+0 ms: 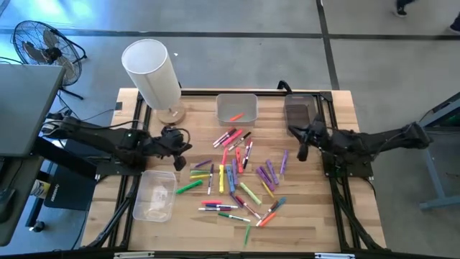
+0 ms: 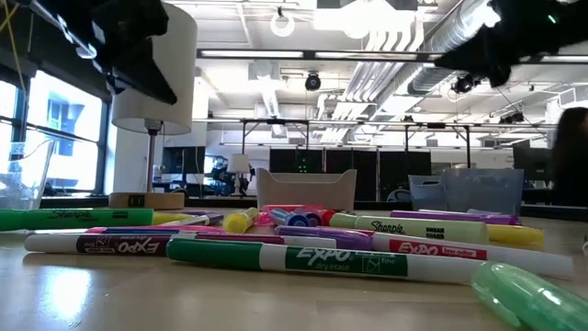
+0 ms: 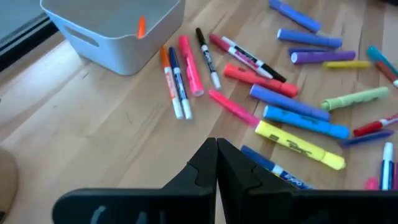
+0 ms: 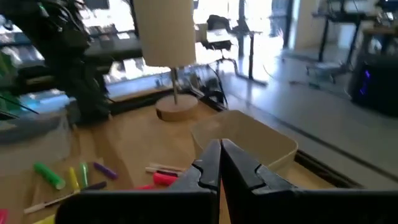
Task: Pick & Place Markers
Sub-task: Put the light blue highlighter pen into the black bin
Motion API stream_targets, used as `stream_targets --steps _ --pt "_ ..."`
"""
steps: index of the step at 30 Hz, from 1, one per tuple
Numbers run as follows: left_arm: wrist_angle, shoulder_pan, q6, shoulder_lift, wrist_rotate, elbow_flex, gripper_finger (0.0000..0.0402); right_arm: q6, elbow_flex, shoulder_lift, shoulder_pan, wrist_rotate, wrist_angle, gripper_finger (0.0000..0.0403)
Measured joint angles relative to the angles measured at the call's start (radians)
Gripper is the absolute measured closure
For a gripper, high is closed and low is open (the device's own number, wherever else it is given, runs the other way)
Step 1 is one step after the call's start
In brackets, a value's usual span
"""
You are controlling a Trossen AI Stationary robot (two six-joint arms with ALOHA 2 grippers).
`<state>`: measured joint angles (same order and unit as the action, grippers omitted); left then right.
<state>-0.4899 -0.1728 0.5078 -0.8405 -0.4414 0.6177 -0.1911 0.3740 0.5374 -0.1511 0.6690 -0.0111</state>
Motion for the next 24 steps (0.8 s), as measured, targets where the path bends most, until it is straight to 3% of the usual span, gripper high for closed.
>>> stream_targets --steps 3,7,13,18,24 --pt "0.063 0.036 -0.031 0.037 0.062 -0.037 0.0401 -0.138 0.17 0.174 0.002 0.018 0.199 0.0402" --pt "0.098 0.085 -0.099 0.068 0.153 -0.065 0.0401 -0.439 0.417 0.391 0.032 0.021 0.55 0.0402" --pt "0.113 0.152 -0.18 0.079 0.25 -0.071 0.0401 -0.875 0.706 0.664 0.098 -0.132 1.03 0.0402" --pt "0.133 0.175 -0.216 0.079 0.31 -0.072 0.0401 -1.202 0.792 0.816 0.111 -0.289 1.258 0.0403" --pt "0.131 0.173 -0.216 0.079 0.36 -0.072 0.0401 -1.403 0.726 0.888 0.071 -0.357 1.246 0.0402"
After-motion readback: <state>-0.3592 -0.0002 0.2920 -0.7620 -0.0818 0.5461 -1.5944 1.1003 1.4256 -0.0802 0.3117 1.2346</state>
